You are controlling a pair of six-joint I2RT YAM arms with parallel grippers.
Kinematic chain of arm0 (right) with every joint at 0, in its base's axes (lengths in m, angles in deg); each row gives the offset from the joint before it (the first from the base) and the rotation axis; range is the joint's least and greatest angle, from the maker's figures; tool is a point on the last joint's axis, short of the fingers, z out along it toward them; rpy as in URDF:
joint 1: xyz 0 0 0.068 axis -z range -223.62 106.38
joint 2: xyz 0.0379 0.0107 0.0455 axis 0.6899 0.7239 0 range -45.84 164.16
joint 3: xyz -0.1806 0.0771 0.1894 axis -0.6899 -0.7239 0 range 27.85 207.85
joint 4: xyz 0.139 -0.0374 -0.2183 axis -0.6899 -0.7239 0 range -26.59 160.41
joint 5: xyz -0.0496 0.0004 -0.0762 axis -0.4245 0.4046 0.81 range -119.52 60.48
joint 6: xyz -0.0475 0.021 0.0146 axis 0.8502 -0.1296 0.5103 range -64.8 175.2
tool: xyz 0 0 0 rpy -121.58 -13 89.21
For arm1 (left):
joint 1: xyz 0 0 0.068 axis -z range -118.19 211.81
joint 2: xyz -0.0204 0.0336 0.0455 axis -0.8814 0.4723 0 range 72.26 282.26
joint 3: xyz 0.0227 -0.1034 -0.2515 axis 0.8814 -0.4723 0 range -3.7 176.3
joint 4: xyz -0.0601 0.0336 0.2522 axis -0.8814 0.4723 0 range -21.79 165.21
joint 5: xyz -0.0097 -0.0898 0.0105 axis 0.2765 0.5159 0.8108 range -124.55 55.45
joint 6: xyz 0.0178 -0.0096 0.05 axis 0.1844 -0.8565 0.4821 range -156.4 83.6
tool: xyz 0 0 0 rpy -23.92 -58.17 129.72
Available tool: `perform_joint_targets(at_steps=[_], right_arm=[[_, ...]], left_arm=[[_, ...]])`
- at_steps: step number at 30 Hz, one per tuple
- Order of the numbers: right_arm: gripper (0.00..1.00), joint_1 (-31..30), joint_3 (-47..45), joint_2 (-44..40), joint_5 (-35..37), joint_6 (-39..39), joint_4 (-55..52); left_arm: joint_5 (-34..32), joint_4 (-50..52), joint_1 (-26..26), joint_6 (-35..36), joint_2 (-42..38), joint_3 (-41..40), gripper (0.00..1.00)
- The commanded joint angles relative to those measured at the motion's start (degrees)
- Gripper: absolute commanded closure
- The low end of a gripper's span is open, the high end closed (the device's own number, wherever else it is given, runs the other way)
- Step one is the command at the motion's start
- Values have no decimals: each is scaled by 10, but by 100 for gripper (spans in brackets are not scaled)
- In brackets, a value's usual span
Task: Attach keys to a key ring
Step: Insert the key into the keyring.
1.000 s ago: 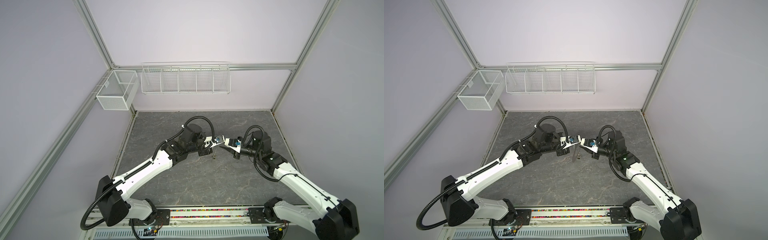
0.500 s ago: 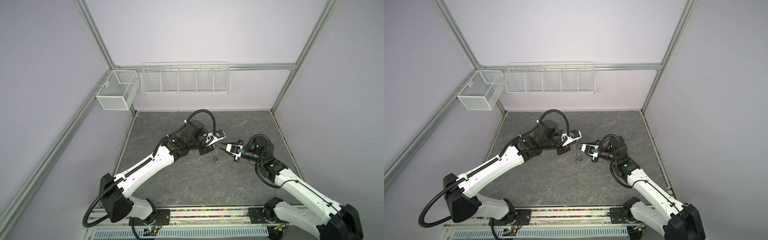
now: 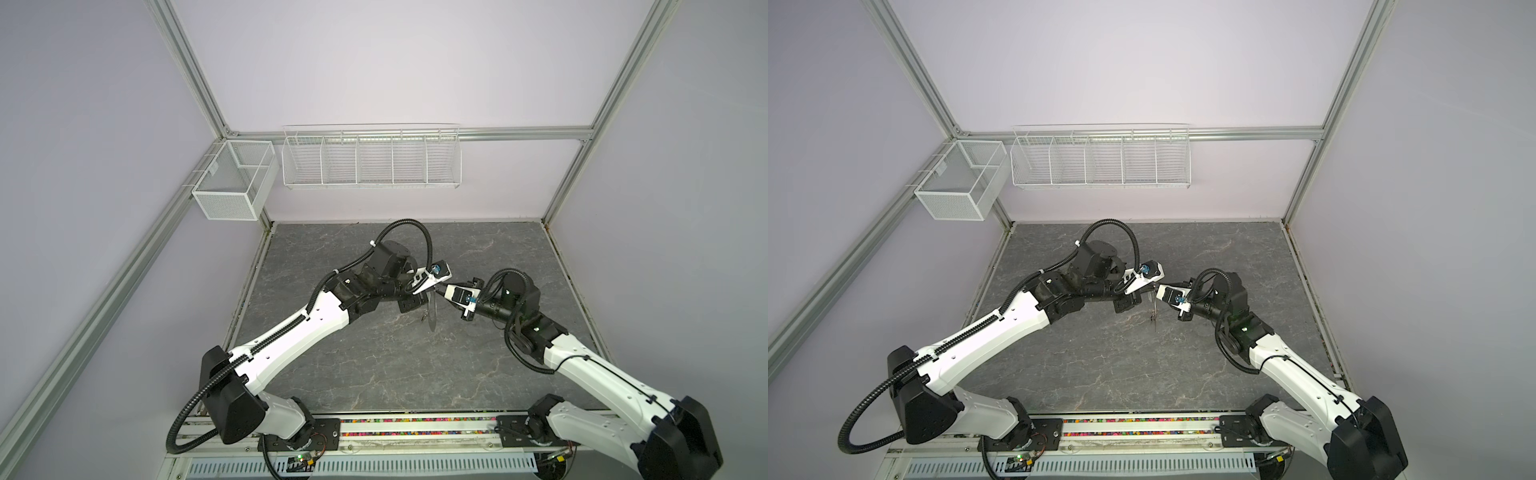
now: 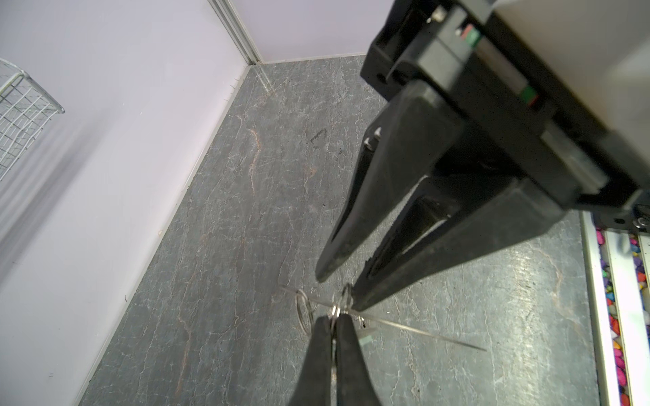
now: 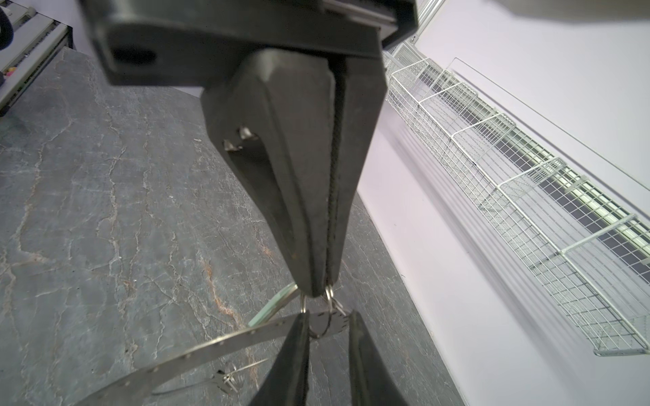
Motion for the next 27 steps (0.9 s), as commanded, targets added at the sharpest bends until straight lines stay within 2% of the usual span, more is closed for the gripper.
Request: perform_joint_targets(at_steps=[1, 10, 17, 19, 21, 24, 27], right_arm=[[77, -5, 13, 8, 8, -9, 17], [83, -8, 15, 15, 12, -22, 29], [93, -9, 15, 16, 9, -37, 27], [93, -8, 13, 15, 3, -44, 29], [93, -4, 16, 14, -12, -55, 24], [93, 2, 20, 20, -40, -71, 15], [93, 10, 21, 27, -62, -93, 23]], left_arm=[[19, 1, 2, -2, 0, 18, 100], [24, 6, 4, 6, 2, 17, 100], [25, 5, 4, 11, 3, 17, 100], [21, 0, 3, 12, 0, 12, 100], [12, -12, 4, 14, -7, 2, 91], [-6, -26, 0, 22, -24, -15, 83], [14, -63, -19, 16, -47, -50, 74]])
